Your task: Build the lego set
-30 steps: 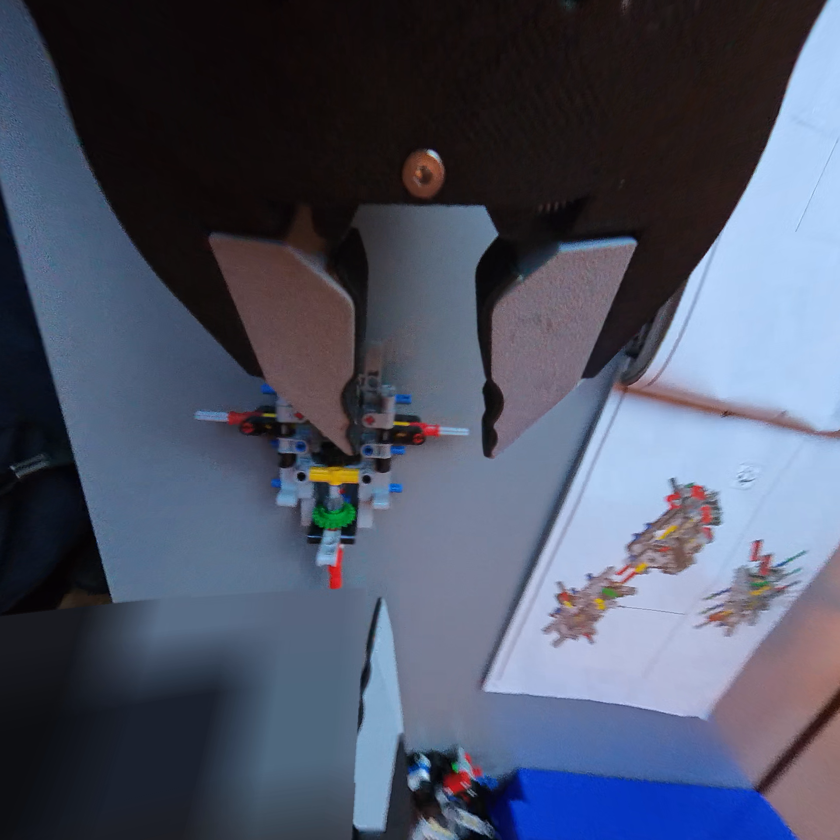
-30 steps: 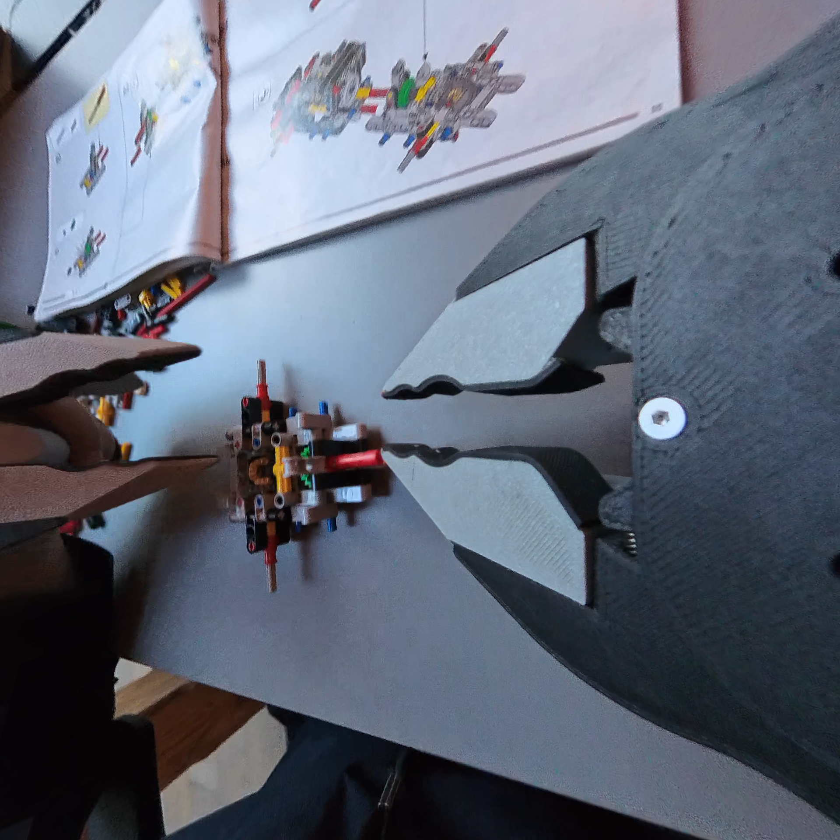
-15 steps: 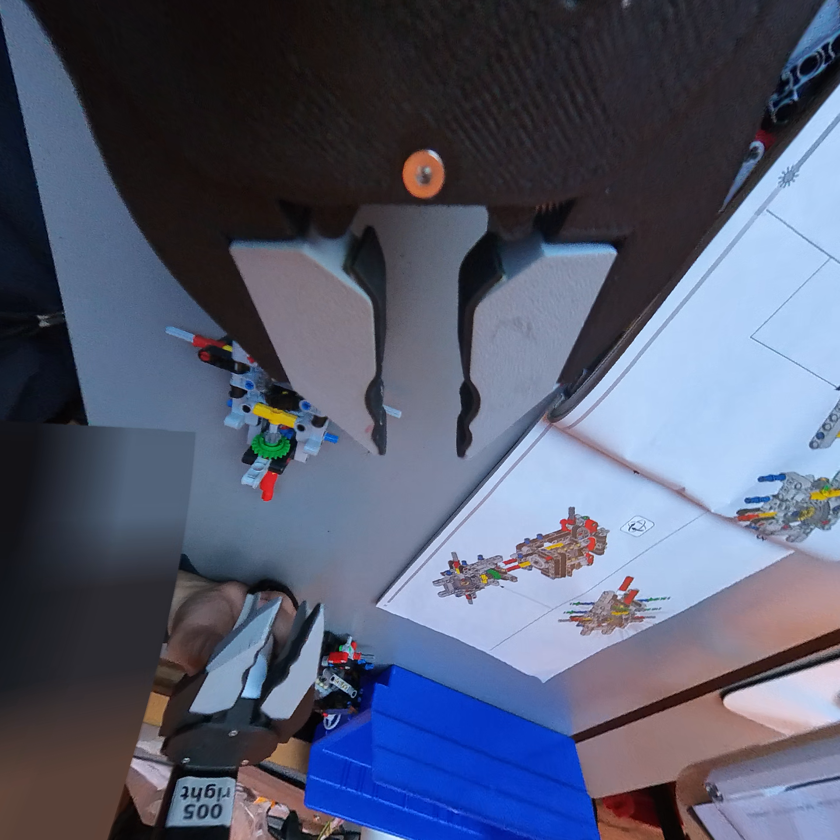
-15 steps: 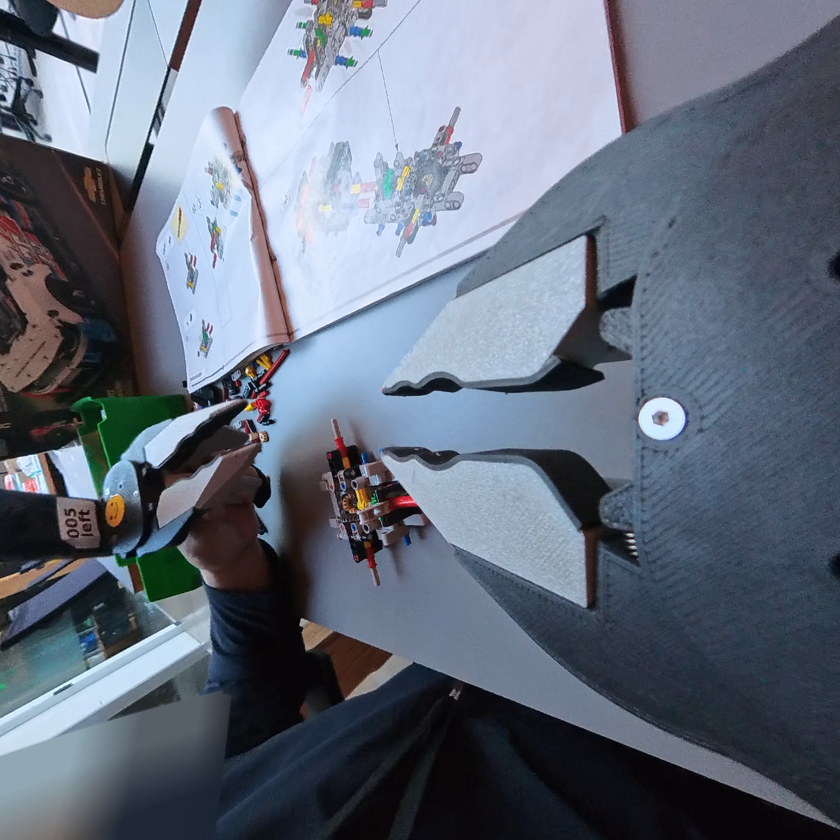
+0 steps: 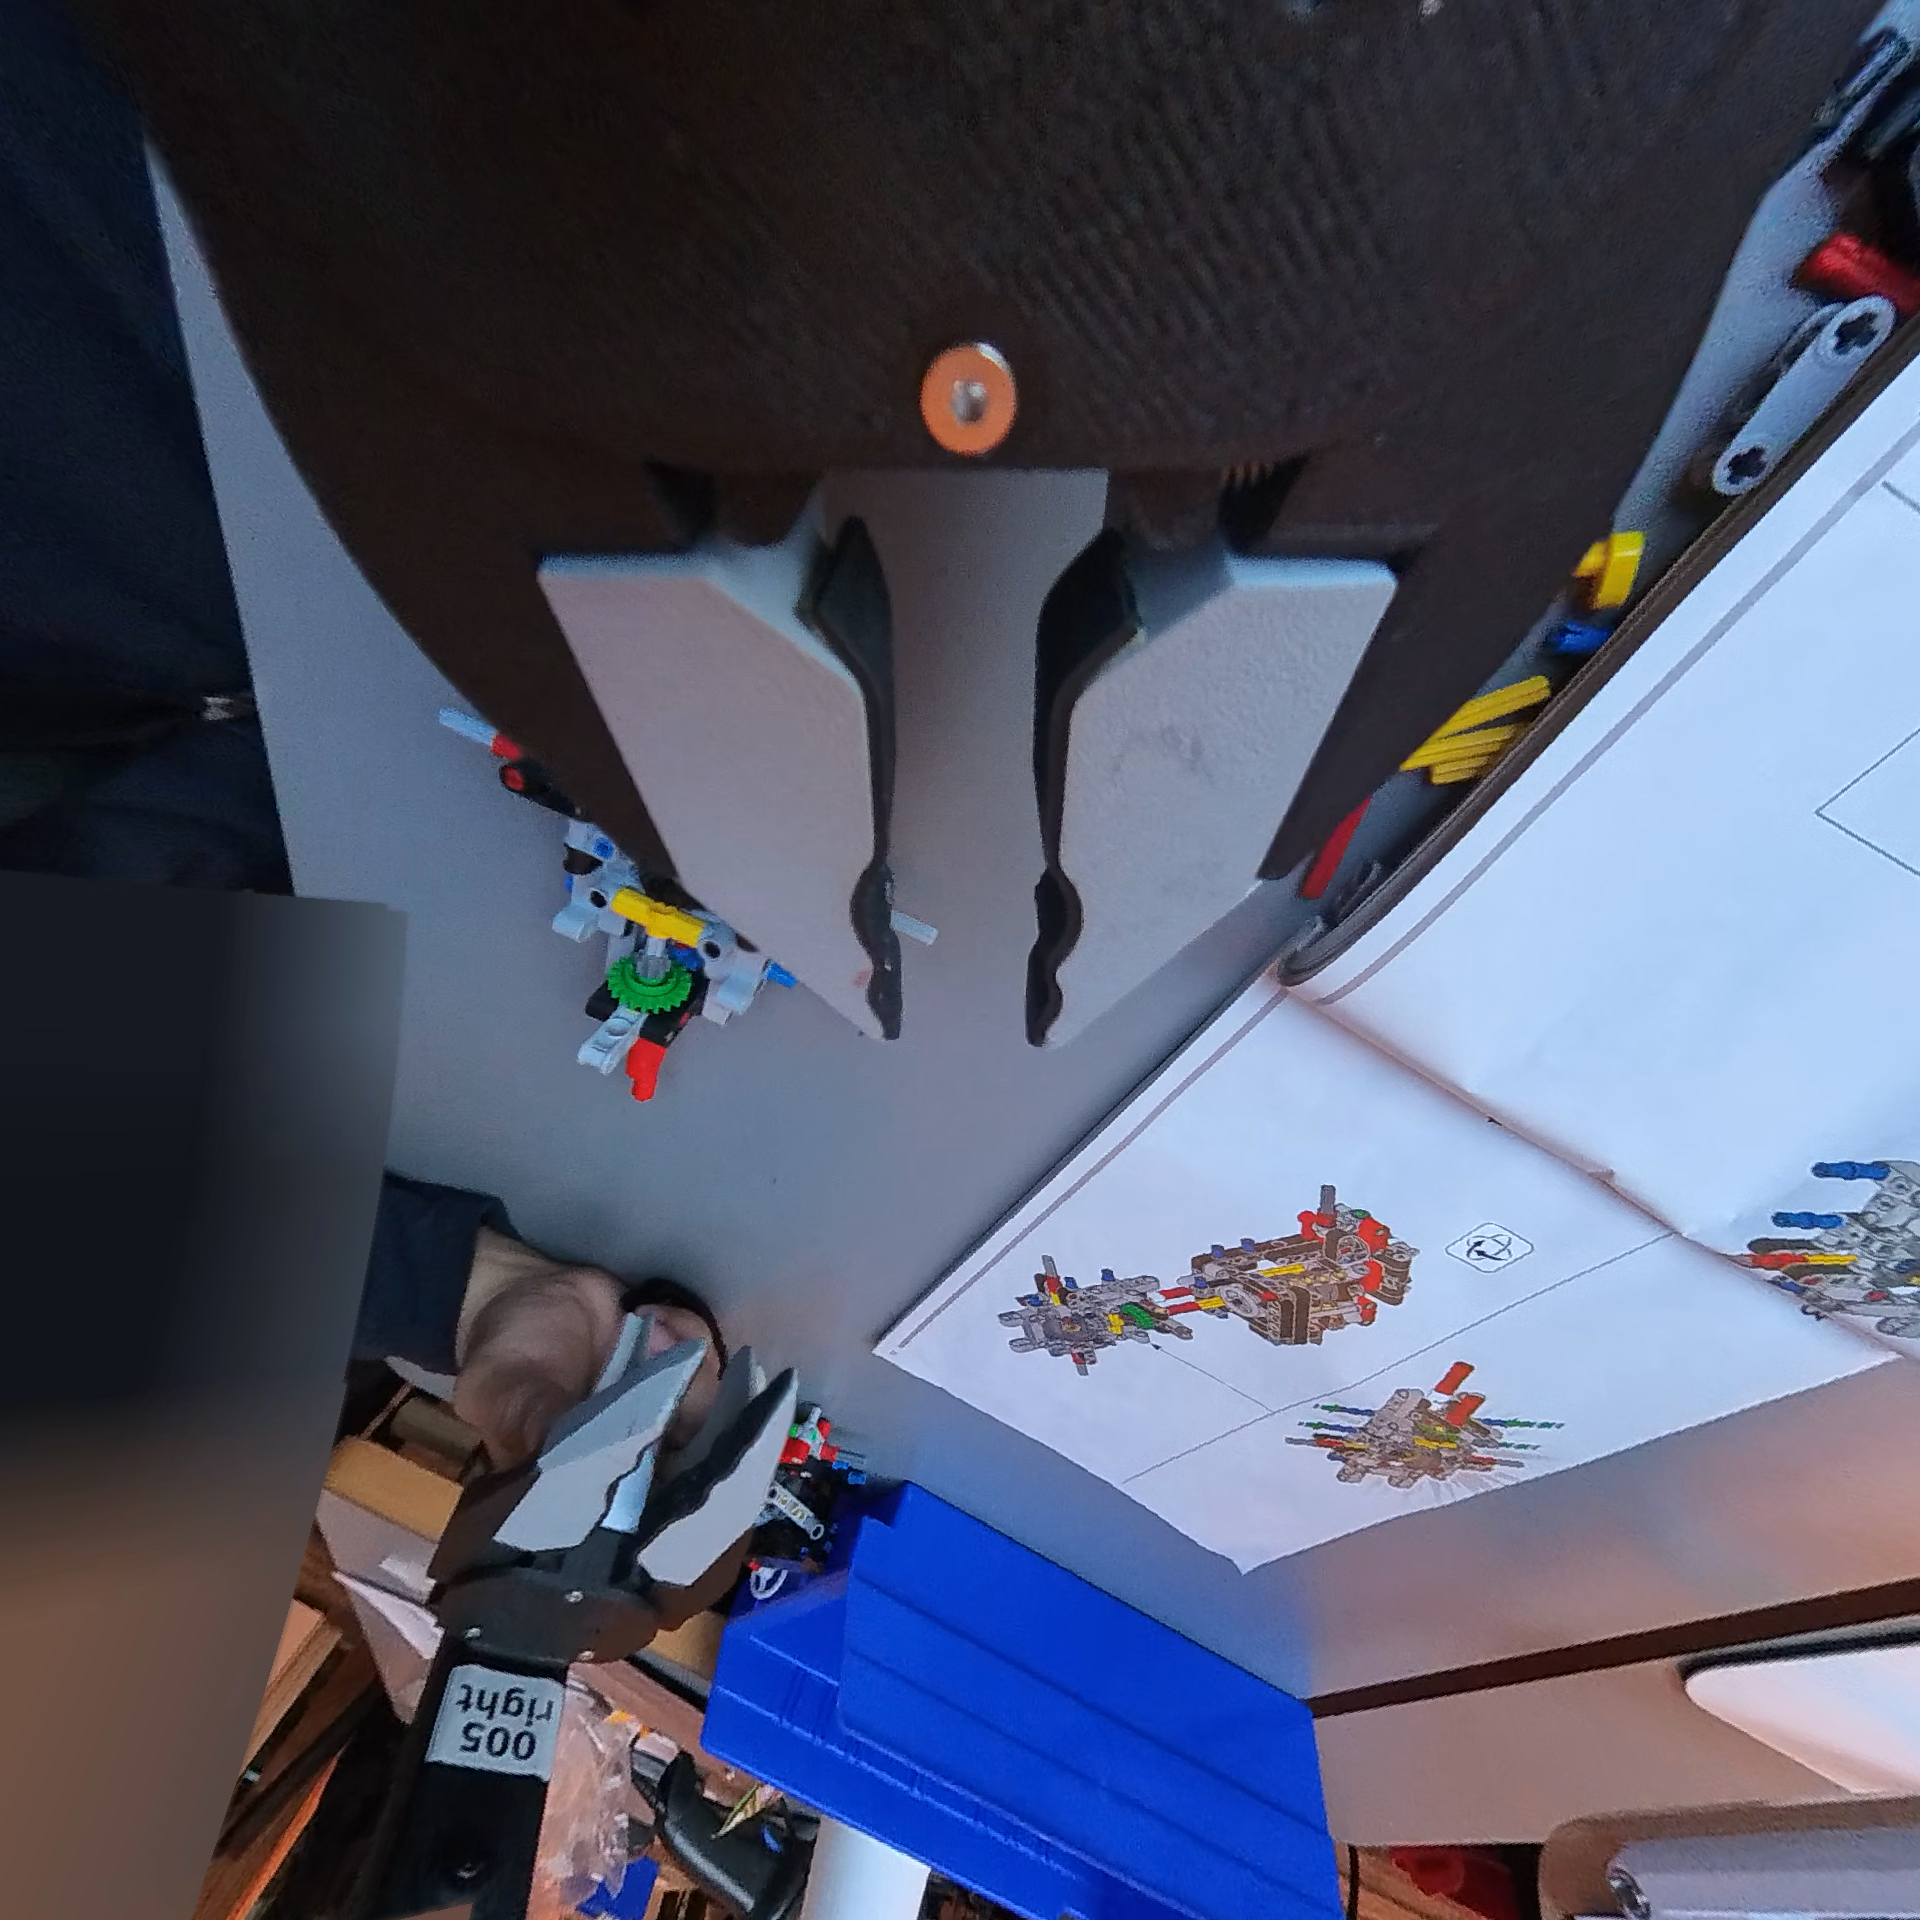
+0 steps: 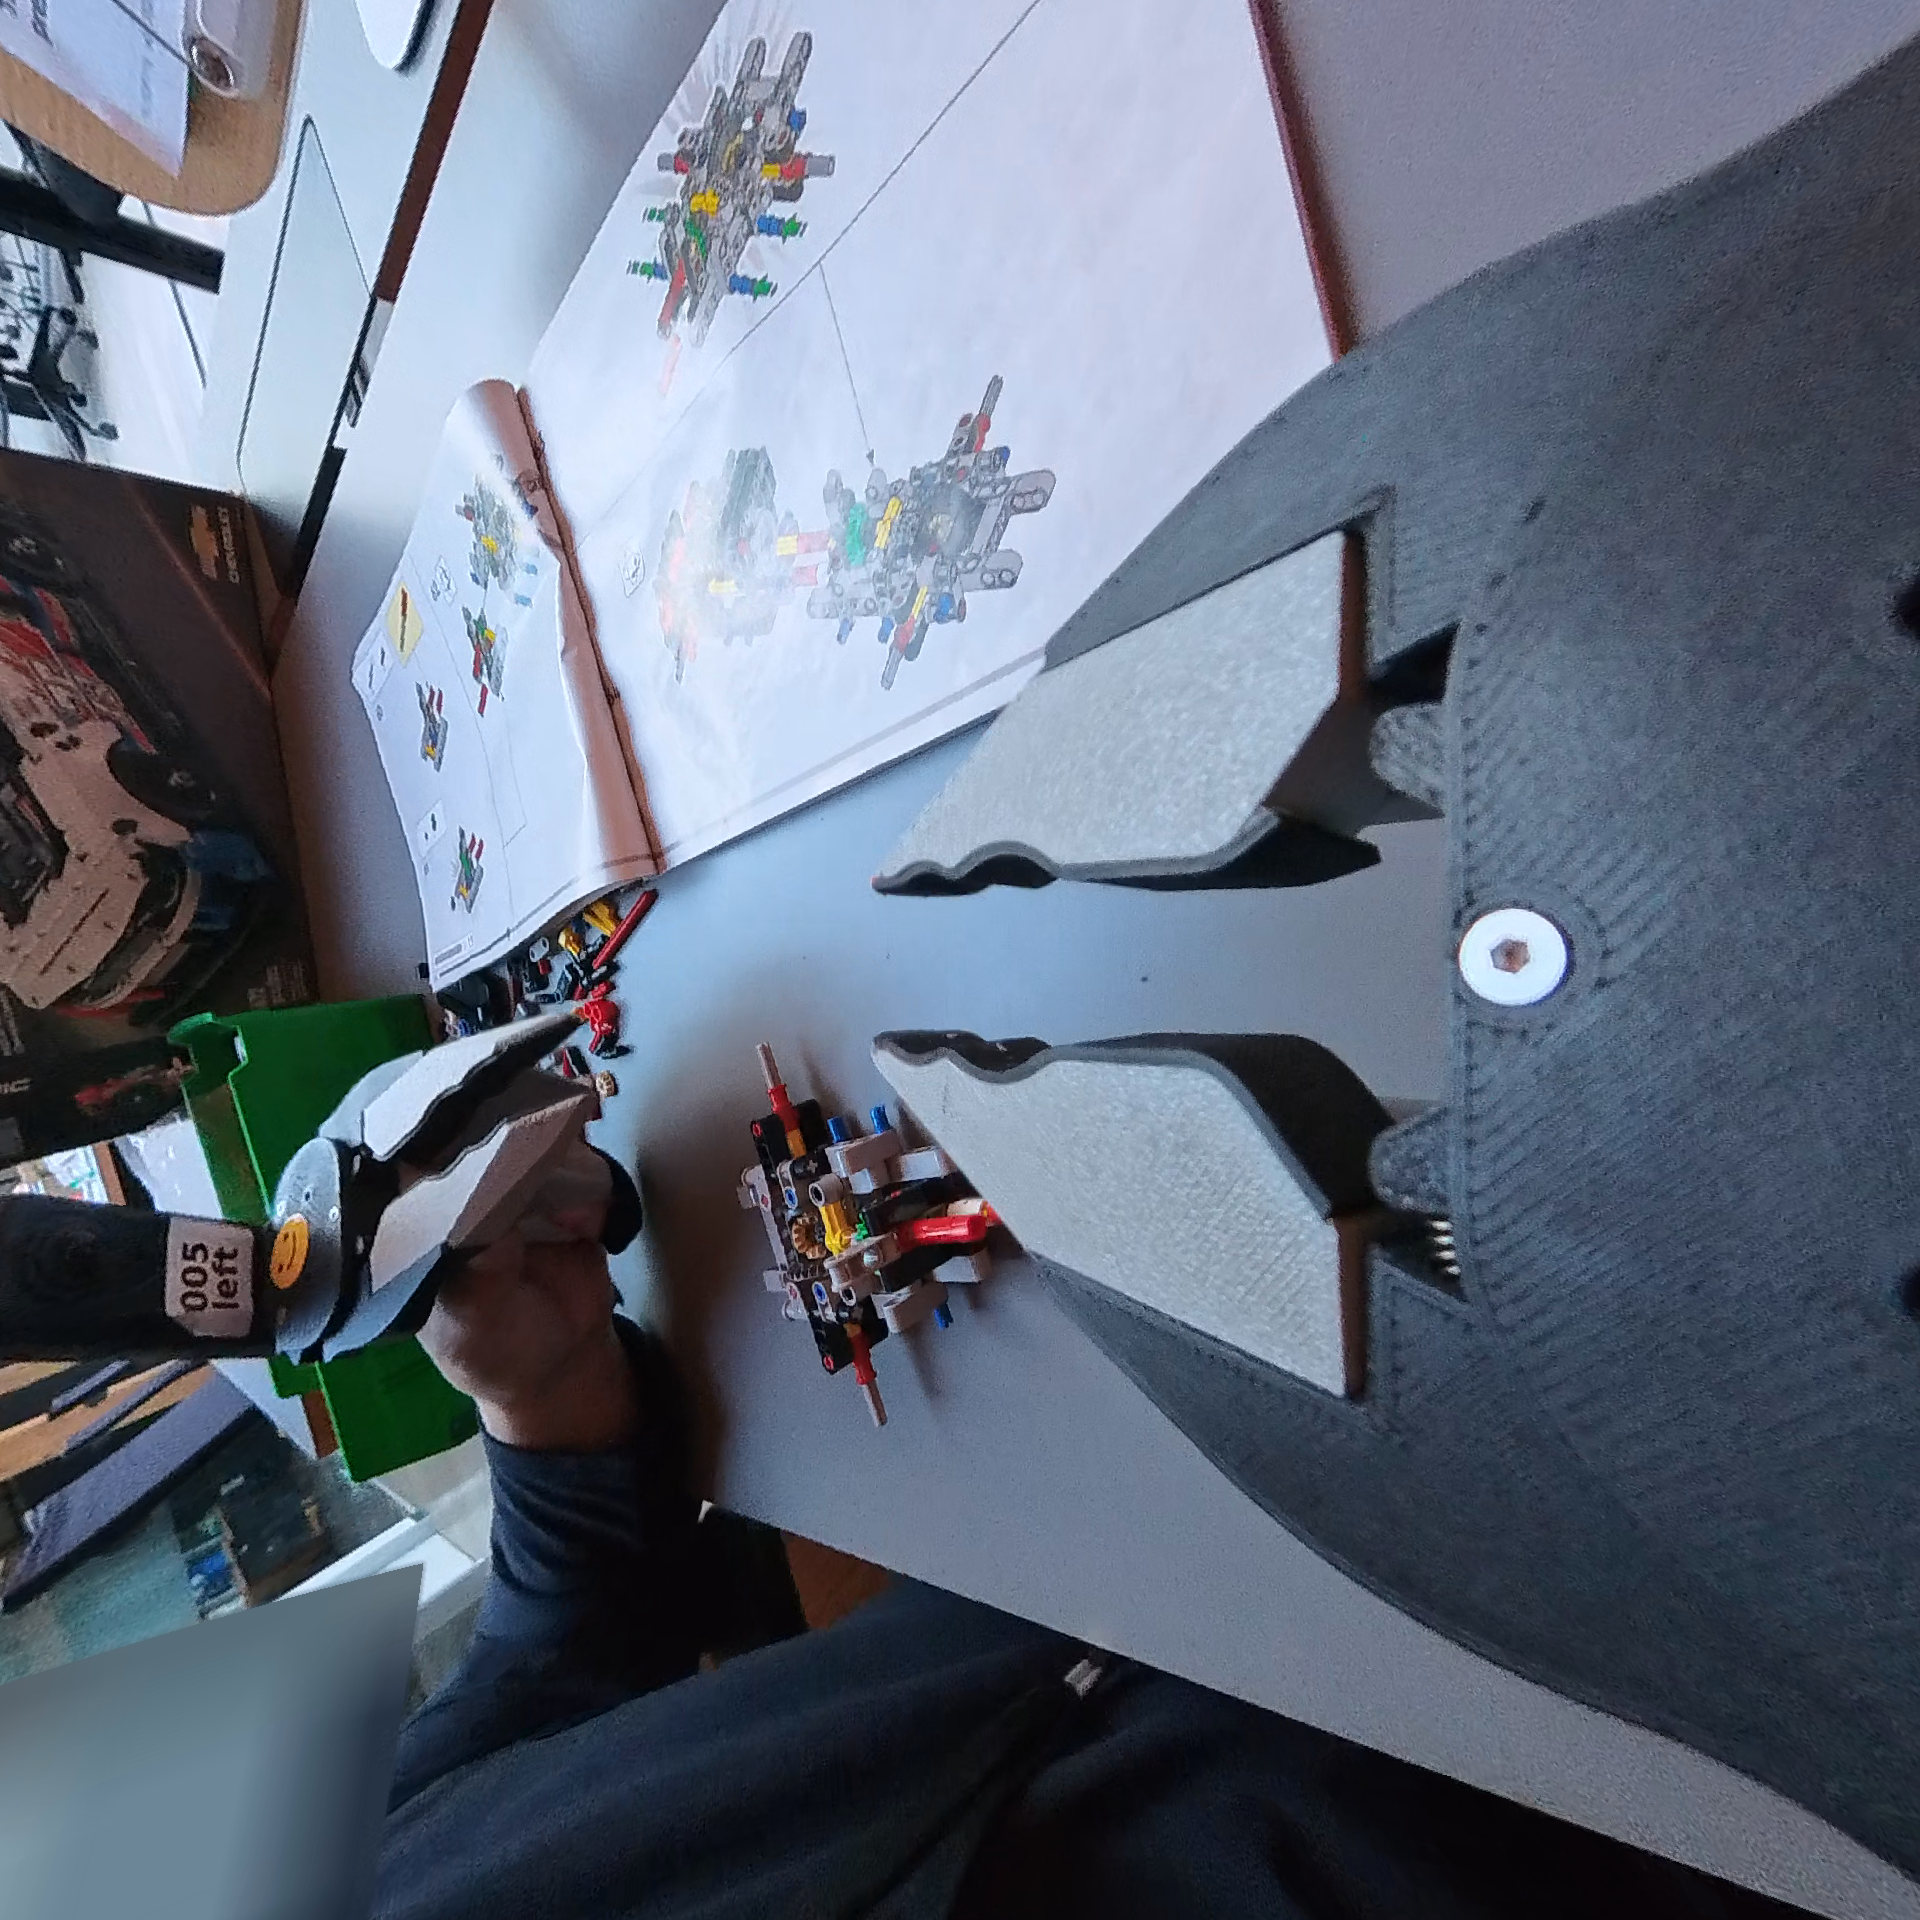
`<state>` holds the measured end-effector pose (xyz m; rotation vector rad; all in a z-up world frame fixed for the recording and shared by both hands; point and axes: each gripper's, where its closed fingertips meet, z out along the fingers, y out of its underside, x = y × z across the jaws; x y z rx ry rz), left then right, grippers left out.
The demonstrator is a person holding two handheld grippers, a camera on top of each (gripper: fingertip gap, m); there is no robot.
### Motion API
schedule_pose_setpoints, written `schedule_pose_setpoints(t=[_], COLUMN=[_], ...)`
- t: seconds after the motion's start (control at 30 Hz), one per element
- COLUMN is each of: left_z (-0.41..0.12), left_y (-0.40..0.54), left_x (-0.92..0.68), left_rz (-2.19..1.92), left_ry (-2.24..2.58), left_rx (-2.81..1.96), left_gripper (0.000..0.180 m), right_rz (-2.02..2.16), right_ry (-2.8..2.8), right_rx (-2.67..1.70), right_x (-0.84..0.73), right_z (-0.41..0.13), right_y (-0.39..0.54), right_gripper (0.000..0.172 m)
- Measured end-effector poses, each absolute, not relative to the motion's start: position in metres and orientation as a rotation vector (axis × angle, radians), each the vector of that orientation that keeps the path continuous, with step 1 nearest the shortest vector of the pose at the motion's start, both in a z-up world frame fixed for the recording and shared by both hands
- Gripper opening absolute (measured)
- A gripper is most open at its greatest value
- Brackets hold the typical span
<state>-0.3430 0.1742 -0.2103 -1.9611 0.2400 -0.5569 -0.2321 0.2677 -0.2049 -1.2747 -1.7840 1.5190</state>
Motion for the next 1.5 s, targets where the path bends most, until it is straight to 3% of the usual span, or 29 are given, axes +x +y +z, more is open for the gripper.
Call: schedule_pose_setpoints(t=[0.73, 1.07, 1.23, 1.5], left_z=[-0.221, -0.208, -0.203, -0.256], left_y=[0.172, 0.157, 0.149, 0.165], left_x=[-0.338, -0.305, -0.269, -0.233], left_rz=[-0.601, -0.730, -0.646, -0.293], left_ry=[0.280, 0.454, 0.676, 0.977], left_rx=[-2.004, -1.978, -1.999, -2.200], left_gripper=[0.020, 0.051, 0.052, 0.057], right_rz=[1.591, 1.514, 1.428, 1.249], right_ry=[-1.778, -2.008, -2.104, -2.161], right_rx=[-1.274, -1.198, -1.154, -1.115], right_x=[-0.230, -0.215, -0.211, -0.216], right_z=[-0.202, -0.219, -0.229, -0.243], right_y=[0.274, 0.229, 0.205, 0.183], right_gripper=[0.023, 0.026, 0.022, 0.020])
